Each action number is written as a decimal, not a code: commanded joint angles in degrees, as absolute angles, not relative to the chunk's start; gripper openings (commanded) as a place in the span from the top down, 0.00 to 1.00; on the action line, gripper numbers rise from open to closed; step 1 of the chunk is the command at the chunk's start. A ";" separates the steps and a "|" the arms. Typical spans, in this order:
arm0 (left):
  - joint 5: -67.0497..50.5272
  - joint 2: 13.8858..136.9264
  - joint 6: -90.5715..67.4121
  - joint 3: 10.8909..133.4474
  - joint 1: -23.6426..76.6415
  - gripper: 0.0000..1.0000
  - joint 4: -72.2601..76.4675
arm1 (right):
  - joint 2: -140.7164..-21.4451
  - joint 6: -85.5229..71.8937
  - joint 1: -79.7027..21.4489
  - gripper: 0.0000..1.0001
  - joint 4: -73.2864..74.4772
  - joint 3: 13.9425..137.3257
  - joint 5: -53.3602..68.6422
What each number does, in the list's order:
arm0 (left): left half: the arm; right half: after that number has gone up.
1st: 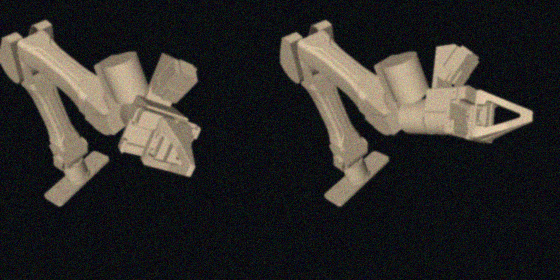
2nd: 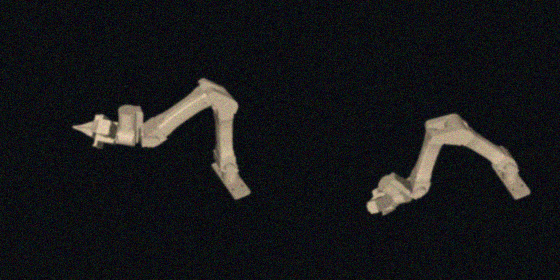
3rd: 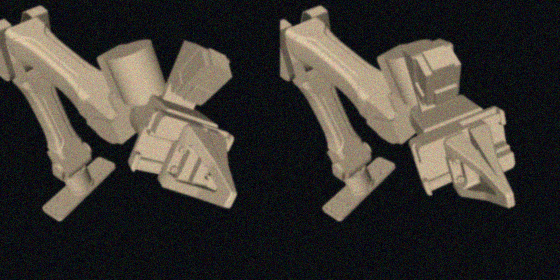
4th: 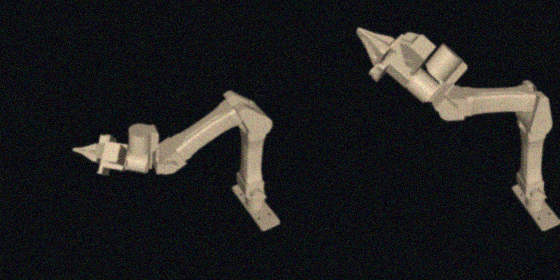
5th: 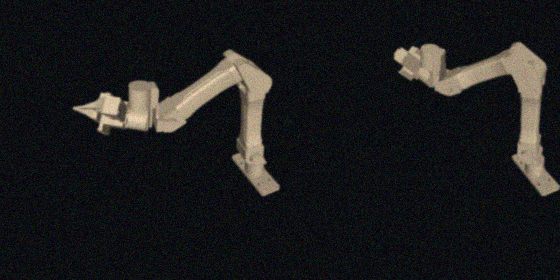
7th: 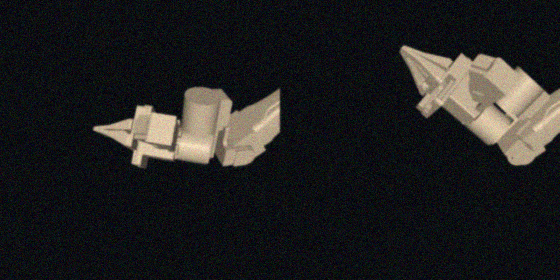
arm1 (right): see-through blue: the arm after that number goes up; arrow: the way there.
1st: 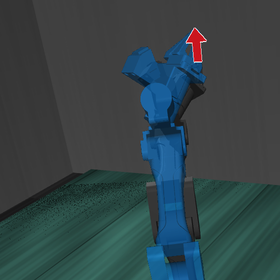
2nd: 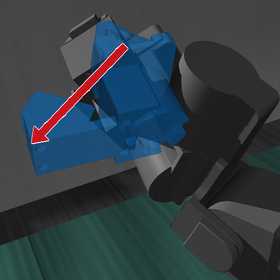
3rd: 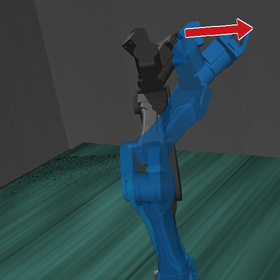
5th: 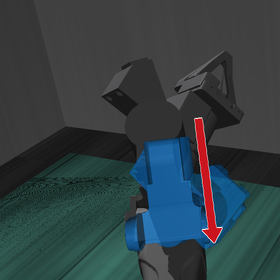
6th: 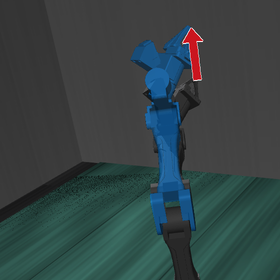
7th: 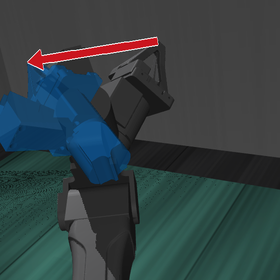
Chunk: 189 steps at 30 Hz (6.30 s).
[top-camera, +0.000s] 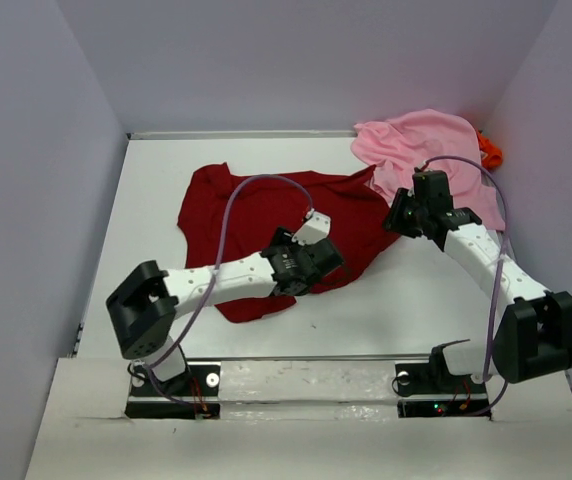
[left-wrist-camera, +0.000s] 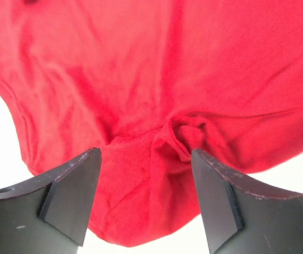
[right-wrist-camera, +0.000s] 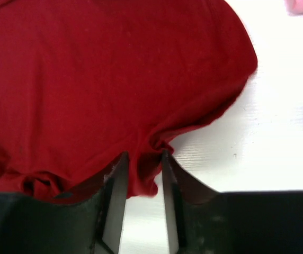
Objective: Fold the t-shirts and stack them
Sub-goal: Flatten the tshirt out, then fold the tshirt
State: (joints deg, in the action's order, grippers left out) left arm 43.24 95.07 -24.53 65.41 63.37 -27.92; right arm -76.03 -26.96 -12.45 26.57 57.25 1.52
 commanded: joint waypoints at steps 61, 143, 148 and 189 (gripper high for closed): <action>41.65 100.72 -40.25 56.42 74.44 1.00 -33.66 | -73.39 -26.54 -13.36 0.61 22.41 54.14 5.10; 51.59 67.33 -47.99 62.75 80.42 0.53 -44.21 | -98.26 -28.21 -13.36 0.54 26.81 66.71 -14.77; 52.47 66.27 -47.90 63.63 80.42 0.53 -45.44 | -98.79 -27.77 -13.36 0.60 26.72 66.89 -15.03; 47.29 62.67 -41.40 64.07 80.33 0.53 -42.63 | -56.07 -28.30 -13.36 1.00 44.48 56.25 -9.76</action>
State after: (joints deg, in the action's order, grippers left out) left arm 47.09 63.55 -41.80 62.28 80.51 -43.09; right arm -53.08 -28.40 -12.84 45.82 54.22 -12.40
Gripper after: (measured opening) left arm 0.470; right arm 0.017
